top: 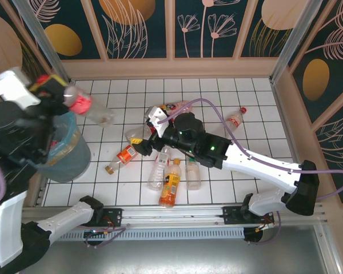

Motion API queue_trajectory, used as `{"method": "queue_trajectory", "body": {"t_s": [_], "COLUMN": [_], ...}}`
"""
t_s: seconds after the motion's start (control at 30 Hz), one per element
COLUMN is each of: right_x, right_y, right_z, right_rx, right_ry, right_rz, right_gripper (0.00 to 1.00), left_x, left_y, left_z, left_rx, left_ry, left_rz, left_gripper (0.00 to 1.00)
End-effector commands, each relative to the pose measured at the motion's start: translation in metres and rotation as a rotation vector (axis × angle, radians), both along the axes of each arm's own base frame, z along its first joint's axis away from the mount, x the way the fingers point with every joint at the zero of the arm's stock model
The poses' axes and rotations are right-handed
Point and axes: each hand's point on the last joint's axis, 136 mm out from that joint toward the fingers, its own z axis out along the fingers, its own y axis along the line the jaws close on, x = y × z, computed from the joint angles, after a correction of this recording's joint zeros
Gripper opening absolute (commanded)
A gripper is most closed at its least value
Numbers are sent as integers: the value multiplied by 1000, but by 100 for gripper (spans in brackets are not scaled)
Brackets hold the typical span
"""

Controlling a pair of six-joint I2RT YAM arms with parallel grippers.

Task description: Put the plastic bottles in the bin

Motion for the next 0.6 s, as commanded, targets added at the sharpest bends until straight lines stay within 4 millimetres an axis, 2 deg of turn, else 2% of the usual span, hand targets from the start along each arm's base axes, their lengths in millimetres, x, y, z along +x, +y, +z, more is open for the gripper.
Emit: {"method": "queue_trajectory", "body": {"t_s": [0.0, 0.1, 0.2, 0.33, 0.47, 0.57], "right_x": [-8, -22, -32, -40, -44, -48], "right_y": [24, 40, 51, 57, 57, 59], "right_z": [3, -10, -19, -24, -24, -25], "right_rx": [-15, -73, -107, -108, -95, -88], "right_ry": [-55, -65, -78, -71, -55, -43], "right_rz": [63, 124, 163, 192, 200, 216], "right_gripper": [99, 99, 99, 99, 99, 99], "left_x": [-38, -73, -92, -94, -96, -90], "left_y": [66, 95, 112, 121, 126, 120], "left_z": [-6, 22, 31, 15, -2, -16], "left_rx": [192, 164, 173, 227, 208, 199], "left_ry": [112, 30, 14, 77, 82, 80], "left_rz": [318, 420, 497, 575, 584, 540], "left_gripper": [0, 0, 0, 0, 0, 0]}}
